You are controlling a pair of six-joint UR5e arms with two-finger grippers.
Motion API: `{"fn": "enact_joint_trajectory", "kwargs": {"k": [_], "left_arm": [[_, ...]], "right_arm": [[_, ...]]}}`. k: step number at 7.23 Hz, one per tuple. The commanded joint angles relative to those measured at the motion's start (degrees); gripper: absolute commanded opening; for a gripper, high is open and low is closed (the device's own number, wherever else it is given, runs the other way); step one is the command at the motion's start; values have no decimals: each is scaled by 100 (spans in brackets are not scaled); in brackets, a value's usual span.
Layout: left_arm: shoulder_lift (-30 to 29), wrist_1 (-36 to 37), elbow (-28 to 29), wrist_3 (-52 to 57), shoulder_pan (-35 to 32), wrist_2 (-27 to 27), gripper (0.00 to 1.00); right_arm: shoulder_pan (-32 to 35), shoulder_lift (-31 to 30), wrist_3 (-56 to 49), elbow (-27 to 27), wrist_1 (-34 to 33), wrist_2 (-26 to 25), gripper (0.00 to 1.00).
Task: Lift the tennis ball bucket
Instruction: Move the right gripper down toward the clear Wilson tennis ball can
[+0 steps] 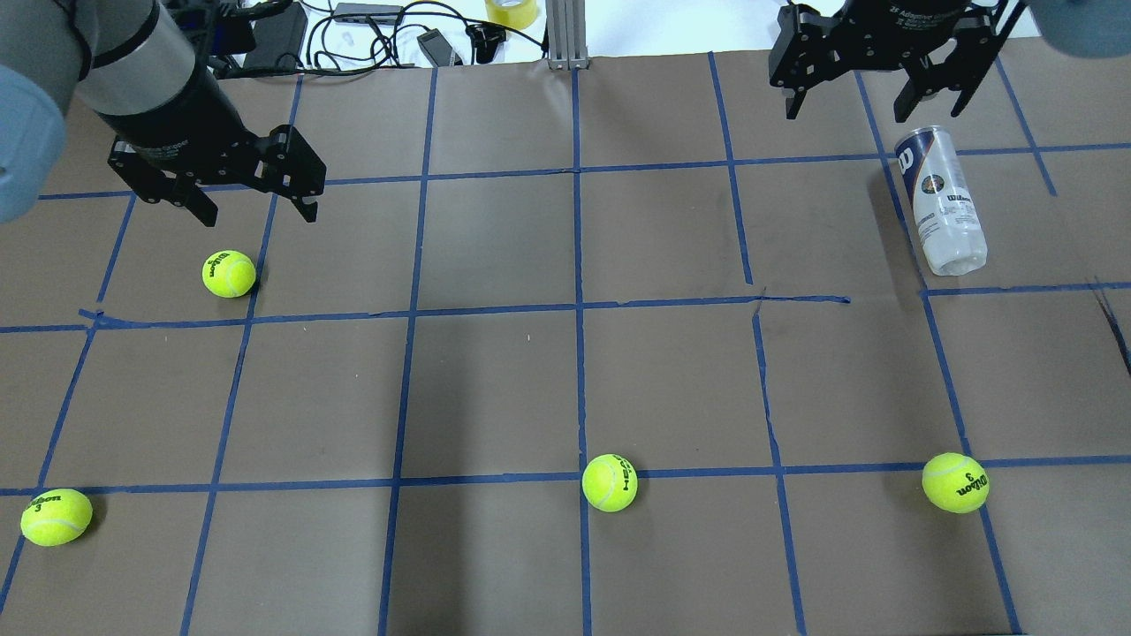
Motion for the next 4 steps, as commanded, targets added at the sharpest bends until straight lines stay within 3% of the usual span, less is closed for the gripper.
{"fn": "enact_joint_trajectory", "kwargs": {"k": [1, 3, 4], "left_arm": [[28, -18, 87, 62, 18, -16, 100], [46, -18, 36, 81, 9, 2, 100], [38, -9, 18, 81, 9, -7, 100]], "right_arm": [[1, 23, -8, 33, -18, -11, 100], [-227, 407, -78, -158, -419, 59, 100], [-698, 872, -209, -439, -431, 68, 100]]}}
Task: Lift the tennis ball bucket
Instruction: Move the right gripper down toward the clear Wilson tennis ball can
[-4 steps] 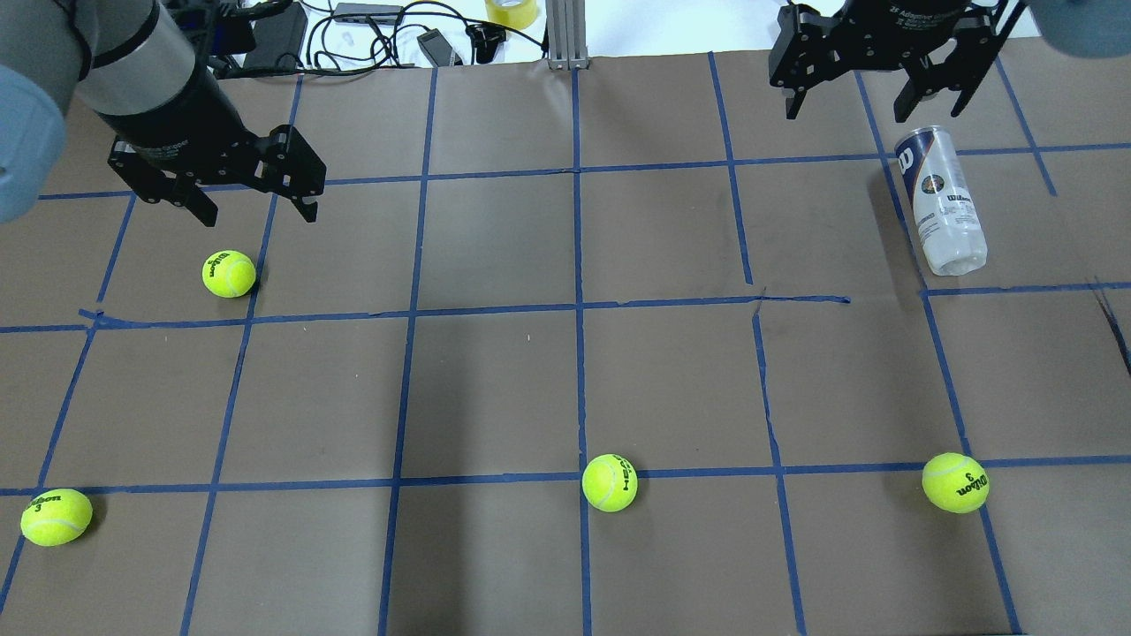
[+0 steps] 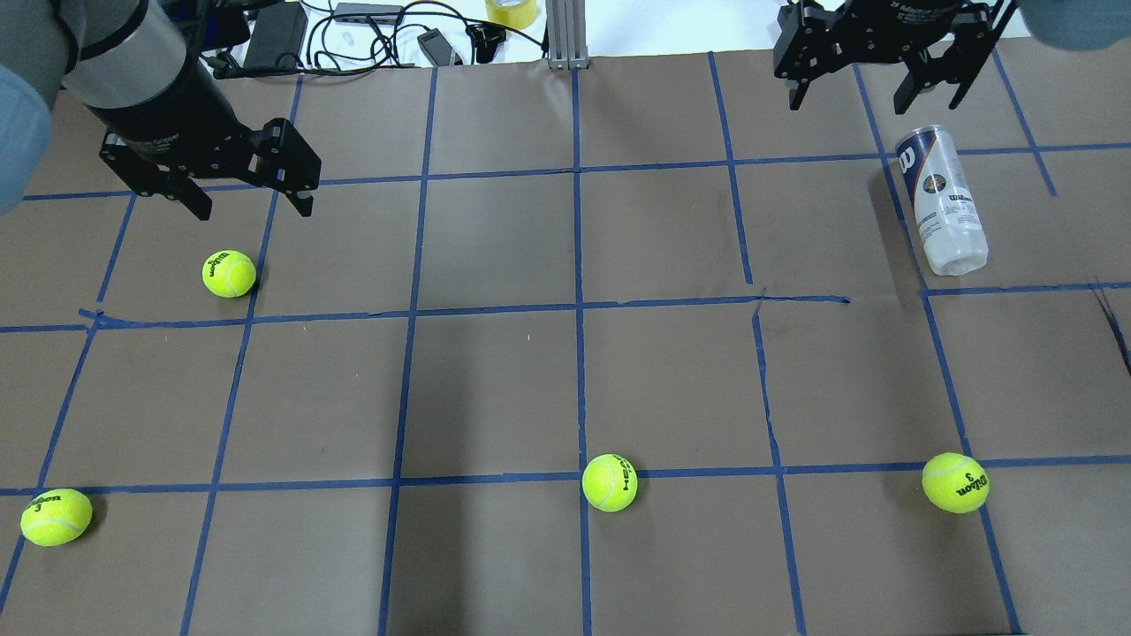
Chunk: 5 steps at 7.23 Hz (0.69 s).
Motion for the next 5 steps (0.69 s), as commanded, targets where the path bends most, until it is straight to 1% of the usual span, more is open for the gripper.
{"fn": "enact_joint_trajectory", "kwargs": {"k": [1, 2, 3, 4, 5], "left_arm": [[-1, 6, -34, 5, -4, 5, 100], [-1, 6, -34, 5, -4, 5, 100], [-1, 6, -43, 5, -4, 5, 100], [-1, 6, -43, 5, 5, 5, 100], [-1, 6, -43, 5, -3, 5, 100]], "right_arm": [[-947, 1136, -404, -791, -130, 27, 100], [-1274, 1926, -1182, -1492, -156, -8, 100], [-1512, 2569, -1390, -2091, -304, -8, 100], [-1541, 3071, -1548, -2219, -1158, -77, 100], [-1550, 3511, -1506, -2220, -1332, 9, 100]]}}
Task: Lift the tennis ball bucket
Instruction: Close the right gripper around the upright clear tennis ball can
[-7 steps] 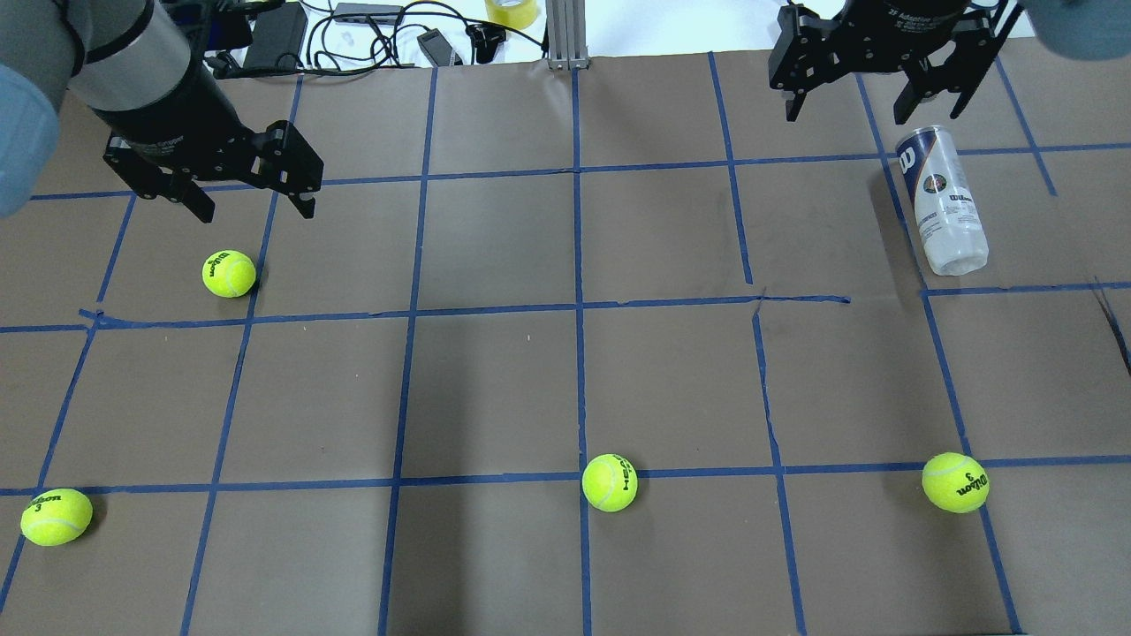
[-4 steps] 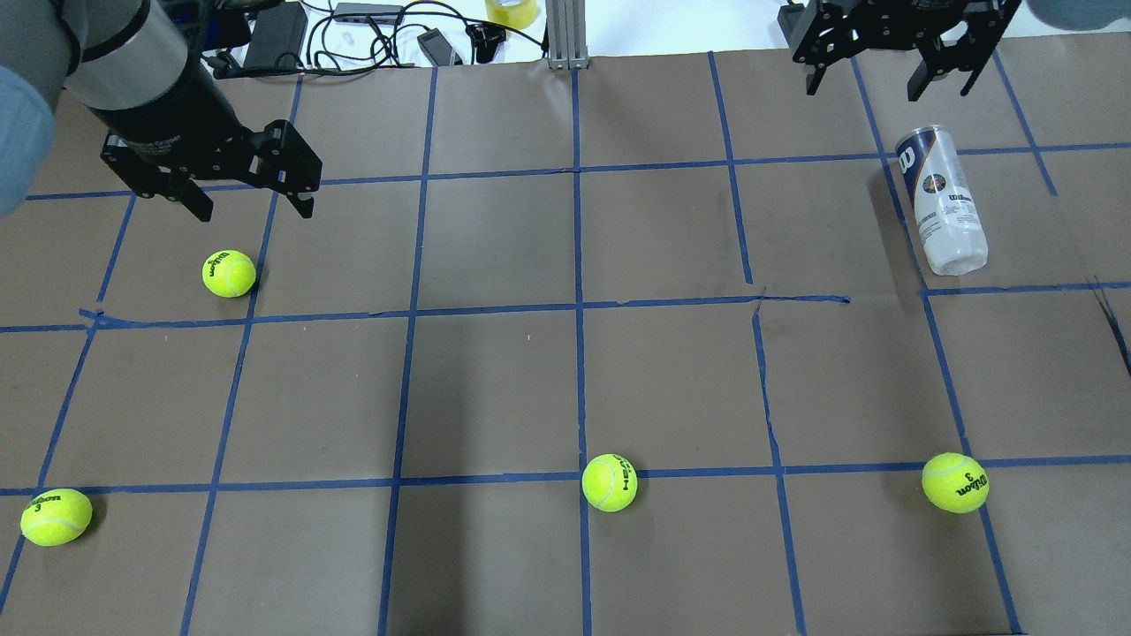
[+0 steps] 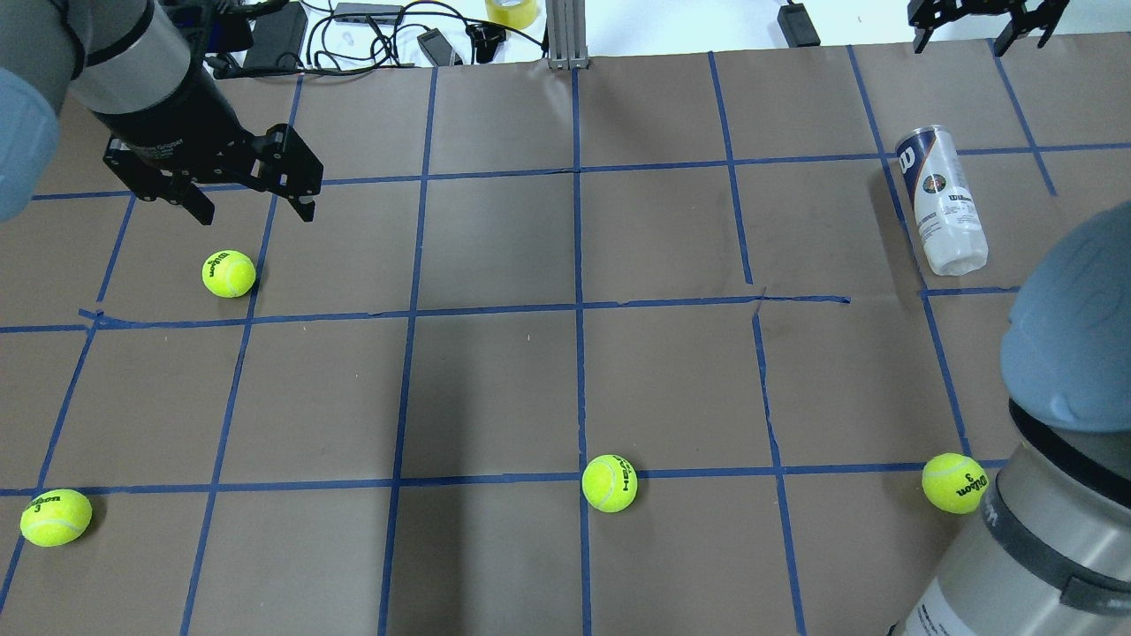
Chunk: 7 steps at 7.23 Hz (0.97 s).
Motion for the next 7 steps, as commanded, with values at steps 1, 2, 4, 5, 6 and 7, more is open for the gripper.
{"fn": "enact_joint_trajectory", "kwargs": {"k": [1, 2, 4, 5, 6, 7], "left_arm": [[0, 9, -2, 0, 6, 0, 100], [0, 0, -2, 0, -2, 0, 100], [0, 9, -2, 0, 6, 0, 100], [0, 0, -2, 0, 6, 0, 100], [0, 0, -2, 0, 6, 9, 100], [0, 0, -2, 0, 6, 9, 100]], "right_arm": [[-67, 819, -73, -142, -657, 26, 100], [-85, 934, -177, -124, -686, -52, 100], [-181, 988, -310, -20, -686, -62, 100], [-190, 997, -493, 138, -703, -53, 100], [-190, 997, -521, 296, -712, -44, 99], [-199, 997, -530, 411, -730, -36, 99]]}}
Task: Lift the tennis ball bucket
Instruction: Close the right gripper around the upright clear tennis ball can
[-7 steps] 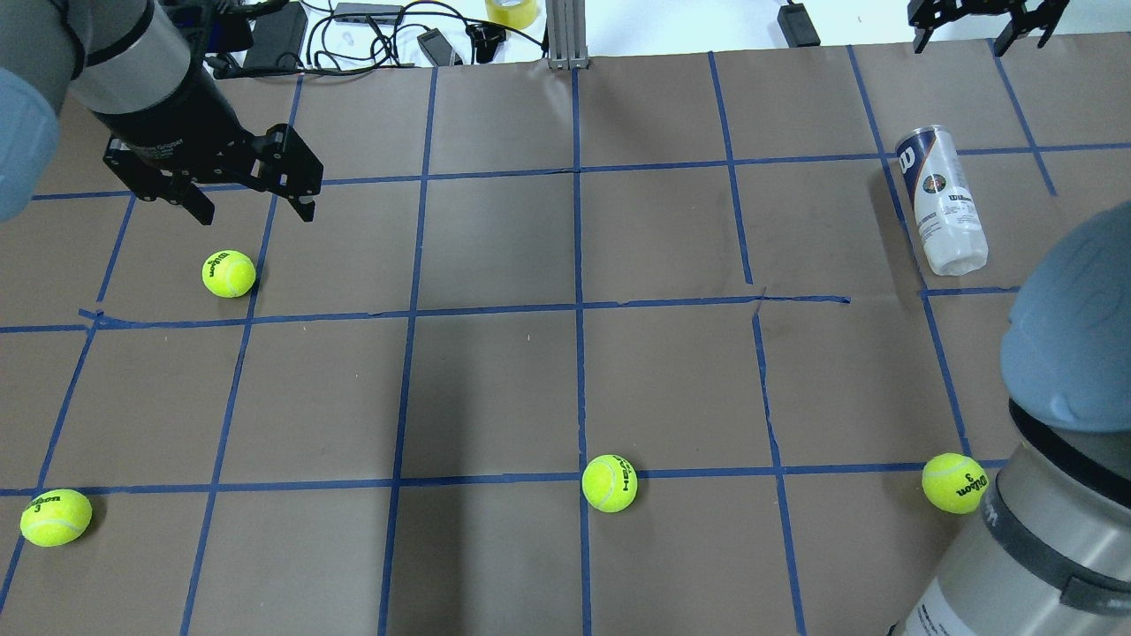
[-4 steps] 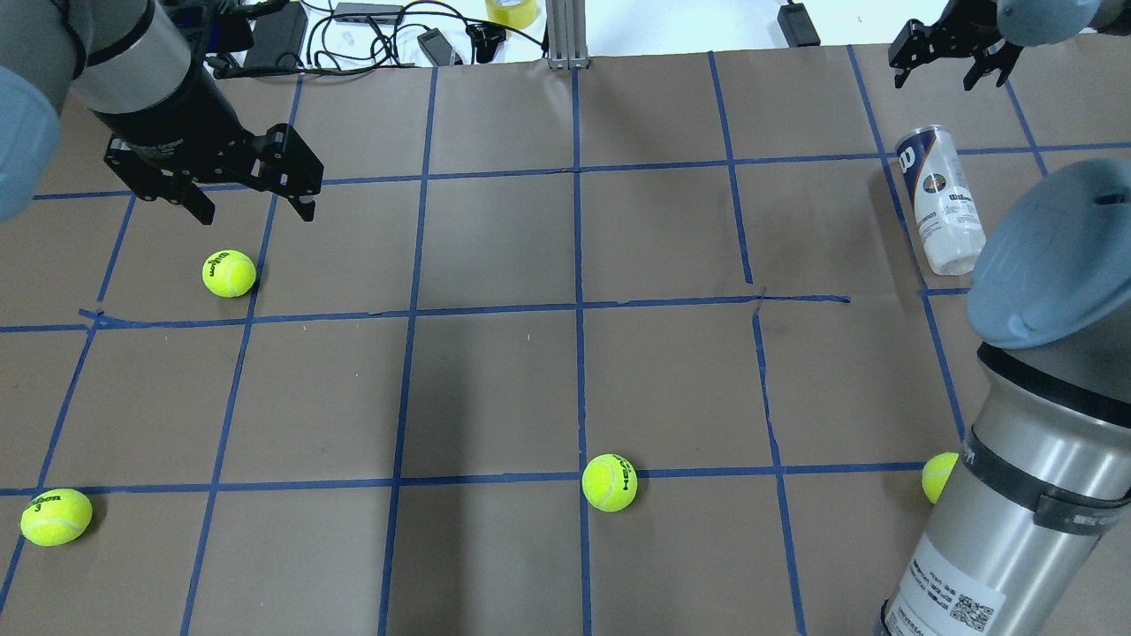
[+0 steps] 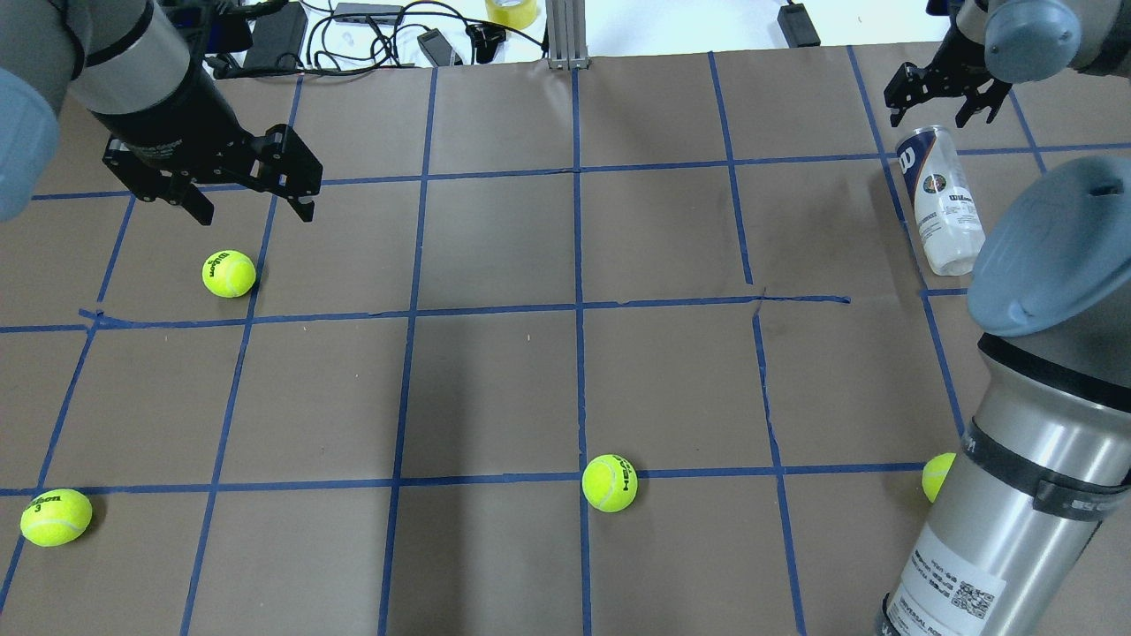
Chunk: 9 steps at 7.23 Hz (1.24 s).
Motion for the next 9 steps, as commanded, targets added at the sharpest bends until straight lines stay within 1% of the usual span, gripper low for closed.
{"fn": "enact_joint_trajectory", "kwargs": {"k": [1, 2, 3, 4, 6, 7, 8, 9], "left_arm": [[0, -1, 0, 0, 1, 3, 100], [0, -1, 0, -8, 1, 3, 100], [0, -1, 0, 0, 1, 3, 100], [0, -1, 0, -8, 1, 3, 100], [0, -1, 0, 0, 9, 3, 100], [0, -1, 0, 0, 9, 3, 100], [0, -1, 0, 0, 18, 3, 100], [0, -1, 0, 0, 18, 3, 100]], "right_arm": [[-54, 4, -223, 301, -80, 2, 98], [-106, 4, -347, 372, -307, -7, 98], [-107, 21, -339, 373, -387, -7, 98], [-107, 65, -357, 373, -397, 28, 95], [-107, 109, -374, 373, -345, 37, 69], [-107, 22, -383, 355, -274, 54, 56], [-72, -248, -505, 346, -248, 46, 55], [50, -590, -576, 338, 231, 107, 49]]}}
